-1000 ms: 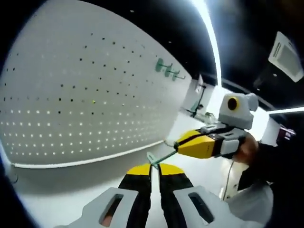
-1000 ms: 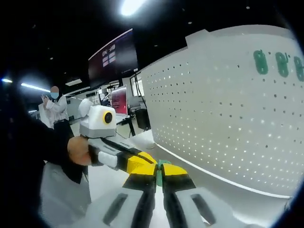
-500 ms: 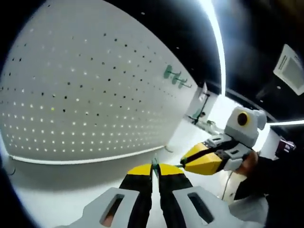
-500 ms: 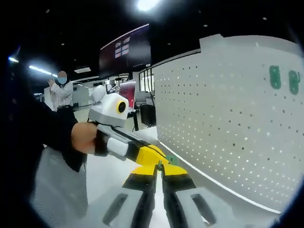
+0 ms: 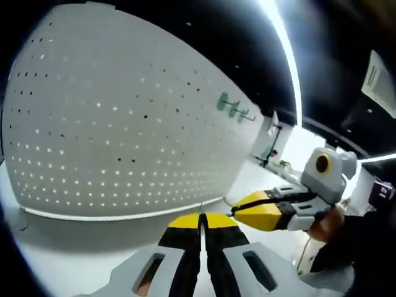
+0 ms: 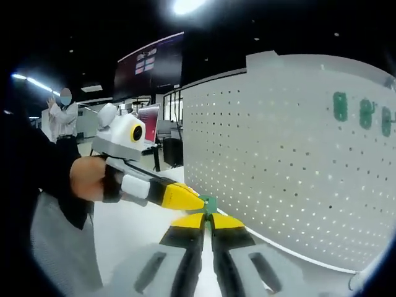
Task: Insert the hook assembly into the mounting plate slot until the hook locks in place.
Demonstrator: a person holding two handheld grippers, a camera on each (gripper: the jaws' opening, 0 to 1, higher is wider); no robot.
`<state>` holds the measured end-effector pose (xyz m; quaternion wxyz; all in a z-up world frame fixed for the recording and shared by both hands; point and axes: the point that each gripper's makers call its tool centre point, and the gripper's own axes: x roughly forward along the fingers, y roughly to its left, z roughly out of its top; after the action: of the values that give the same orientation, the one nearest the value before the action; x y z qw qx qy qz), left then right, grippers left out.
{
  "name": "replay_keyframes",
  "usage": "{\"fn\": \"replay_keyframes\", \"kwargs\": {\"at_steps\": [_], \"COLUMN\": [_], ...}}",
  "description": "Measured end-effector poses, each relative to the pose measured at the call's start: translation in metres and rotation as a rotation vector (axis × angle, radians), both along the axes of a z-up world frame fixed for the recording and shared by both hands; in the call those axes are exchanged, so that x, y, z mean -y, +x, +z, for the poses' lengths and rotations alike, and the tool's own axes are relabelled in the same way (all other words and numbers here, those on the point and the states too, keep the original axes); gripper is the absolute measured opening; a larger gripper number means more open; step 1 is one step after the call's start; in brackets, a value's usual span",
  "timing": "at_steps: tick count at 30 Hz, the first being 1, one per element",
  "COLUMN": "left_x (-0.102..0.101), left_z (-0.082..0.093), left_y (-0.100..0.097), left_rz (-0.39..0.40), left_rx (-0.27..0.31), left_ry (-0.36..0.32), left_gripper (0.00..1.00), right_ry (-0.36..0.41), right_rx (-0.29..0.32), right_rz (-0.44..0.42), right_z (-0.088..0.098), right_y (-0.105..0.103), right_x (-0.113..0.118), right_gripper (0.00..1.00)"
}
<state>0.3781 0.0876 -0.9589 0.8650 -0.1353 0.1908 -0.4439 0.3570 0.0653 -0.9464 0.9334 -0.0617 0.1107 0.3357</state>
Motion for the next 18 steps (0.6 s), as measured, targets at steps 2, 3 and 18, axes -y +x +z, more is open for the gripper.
{"fn": "replay_keyframes", "kwargs": {"at_steps": [2,3,18], "left_x": [-0.0002,0.0008,0.0039], "left_z": [0.0014,0.0021,0.0024], "left_y": [0.0007,-0.0004,-0.0054], "left_rz": [0.006,0.0,-0.007], "left_rx": [-0.002,-0.006,-0.009], "left_ry": [-0.002,-0.006,0.003], "left_gripper": [0.01,0.01,0.01], "right_ry": [-0.011,-0.013,-0.12], "right_rx": [0.01,0.013,0.037], "right_rz": [-0.007,-0.006,0.002], "right_z": [0.0009,0.0013,-0.0015], "right_y": [0.0014,0.0019,0.004], "right_x": [-0.0007,-0.0018,-0.0065], "right_gripper": [0.01,0.01,0.01]}}
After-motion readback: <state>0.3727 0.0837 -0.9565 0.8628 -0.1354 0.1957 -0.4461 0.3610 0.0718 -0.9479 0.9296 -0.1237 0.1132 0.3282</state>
